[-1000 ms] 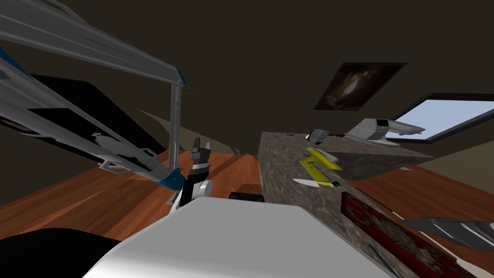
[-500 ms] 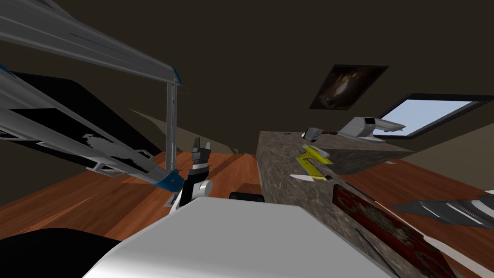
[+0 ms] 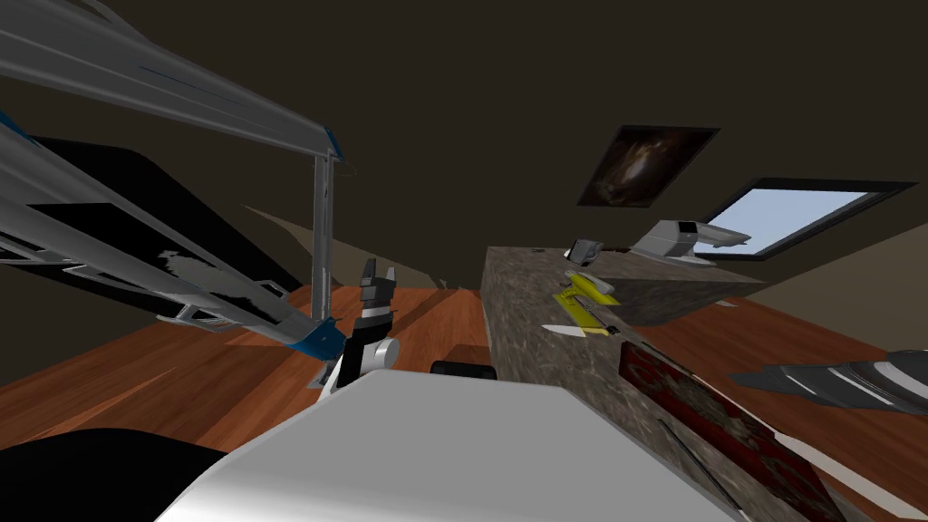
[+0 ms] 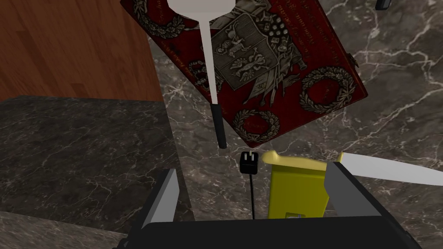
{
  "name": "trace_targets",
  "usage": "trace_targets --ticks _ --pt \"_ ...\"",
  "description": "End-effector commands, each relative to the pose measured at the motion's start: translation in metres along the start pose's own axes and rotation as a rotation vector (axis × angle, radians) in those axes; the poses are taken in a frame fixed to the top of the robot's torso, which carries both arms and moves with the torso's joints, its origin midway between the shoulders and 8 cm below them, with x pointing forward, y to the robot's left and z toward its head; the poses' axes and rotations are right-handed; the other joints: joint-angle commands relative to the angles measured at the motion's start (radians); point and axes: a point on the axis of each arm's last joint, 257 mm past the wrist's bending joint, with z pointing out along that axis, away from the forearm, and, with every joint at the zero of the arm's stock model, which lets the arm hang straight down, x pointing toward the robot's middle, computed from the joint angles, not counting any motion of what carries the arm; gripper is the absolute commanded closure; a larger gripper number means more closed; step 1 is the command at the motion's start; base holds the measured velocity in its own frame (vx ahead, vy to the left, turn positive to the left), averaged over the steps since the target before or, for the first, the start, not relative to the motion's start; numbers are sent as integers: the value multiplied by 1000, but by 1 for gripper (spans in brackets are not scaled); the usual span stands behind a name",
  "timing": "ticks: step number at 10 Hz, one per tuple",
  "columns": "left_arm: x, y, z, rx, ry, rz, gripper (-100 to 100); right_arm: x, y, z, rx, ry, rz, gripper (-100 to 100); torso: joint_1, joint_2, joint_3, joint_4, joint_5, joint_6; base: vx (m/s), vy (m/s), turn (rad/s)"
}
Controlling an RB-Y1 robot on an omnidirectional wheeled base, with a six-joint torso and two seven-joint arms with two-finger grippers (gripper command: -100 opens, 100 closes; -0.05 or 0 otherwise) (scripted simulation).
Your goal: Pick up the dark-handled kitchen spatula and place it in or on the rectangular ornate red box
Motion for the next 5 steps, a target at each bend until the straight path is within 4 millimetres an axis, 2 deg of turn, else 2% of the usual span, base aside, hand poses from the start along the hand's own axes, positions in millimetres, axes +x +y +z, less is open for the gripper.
trace_targets --ticks 1,5 --pt "0 0 0 0 0 0 0 0 0 0 0 0 0 0 0 0 0 0 0 0 0 0 0" --pt "0 0 0 0 0 0 0 0 0 0 0 0 0 0 0 0 0 0 0 0 0 0 0"
